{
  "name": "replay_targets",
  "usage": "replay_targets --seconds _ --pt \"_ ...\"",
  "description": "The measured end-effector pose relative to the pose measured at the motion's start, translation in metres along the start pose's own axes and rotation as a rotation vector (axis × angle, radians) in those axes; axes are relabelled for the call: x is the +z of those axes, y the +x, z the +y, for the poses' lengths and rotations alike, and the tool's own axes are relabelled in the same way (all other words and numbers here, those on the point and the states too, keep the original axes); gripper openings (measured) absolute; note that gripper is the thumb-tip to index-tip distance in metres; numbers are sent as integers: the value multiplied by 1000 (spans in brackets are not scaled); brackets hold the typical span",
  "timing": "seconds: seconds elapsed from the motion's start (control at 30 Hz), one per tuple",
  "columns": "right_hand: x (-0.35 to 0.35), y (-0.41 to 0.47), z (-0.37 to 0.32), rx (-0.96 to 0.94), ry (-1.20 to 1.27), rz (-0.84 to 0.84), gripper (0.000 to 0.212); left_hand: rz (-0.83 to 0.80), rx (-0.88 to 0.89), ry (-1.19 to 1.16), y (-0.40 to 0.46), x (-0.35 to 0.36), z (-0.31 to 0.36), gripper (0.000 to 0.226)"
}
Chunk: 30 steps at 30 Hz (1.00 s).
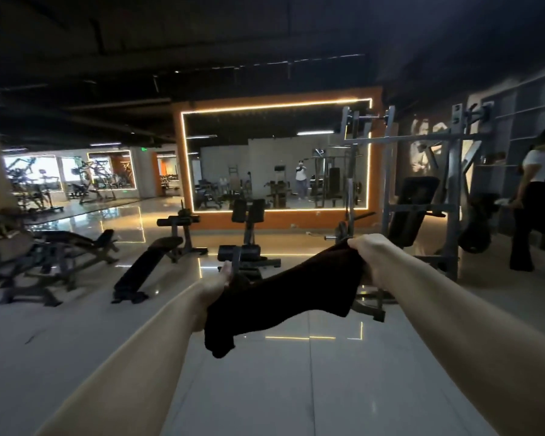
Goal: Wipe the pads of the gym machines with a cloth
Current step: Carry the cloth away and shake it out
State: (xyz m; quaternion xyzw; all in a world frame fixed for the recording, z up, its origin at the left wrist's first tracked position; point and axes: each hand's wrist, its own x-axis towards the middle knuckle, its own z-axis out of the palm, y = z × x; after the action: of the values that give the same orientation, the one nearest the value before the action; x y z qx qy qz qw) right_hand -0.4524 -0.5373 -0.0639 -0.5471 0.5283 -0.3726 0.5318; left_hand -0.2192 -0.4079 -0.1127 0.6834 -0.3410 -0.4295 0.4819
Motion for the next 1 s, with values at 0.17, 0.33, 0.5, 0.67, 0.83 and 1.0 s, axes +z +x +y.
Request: replay_targets --seconds 0.17,0.33,0.5,0.67,0.83,1.0 --pt "49 15 -2 6 -37 -7 28 -87 43 320 5 -63 2 44" --pt "96 35 -8 -119 -81 -45 25 126 -8 209 25 -126 -4 50" --pt "127 63 -13 -344 -11 -124 37 285 118 110 43 -144 10 32" --pt "143 97 -30 -309 20 -222 35 168 157 264 54 -162 45 22" --pt "162 134 -52 -163 96 -436 32 -12 -64 865 50 -191 72 34" --pt "203 156 -67 -252 1 -682 29 274 -54 872 32 -221 84 19"
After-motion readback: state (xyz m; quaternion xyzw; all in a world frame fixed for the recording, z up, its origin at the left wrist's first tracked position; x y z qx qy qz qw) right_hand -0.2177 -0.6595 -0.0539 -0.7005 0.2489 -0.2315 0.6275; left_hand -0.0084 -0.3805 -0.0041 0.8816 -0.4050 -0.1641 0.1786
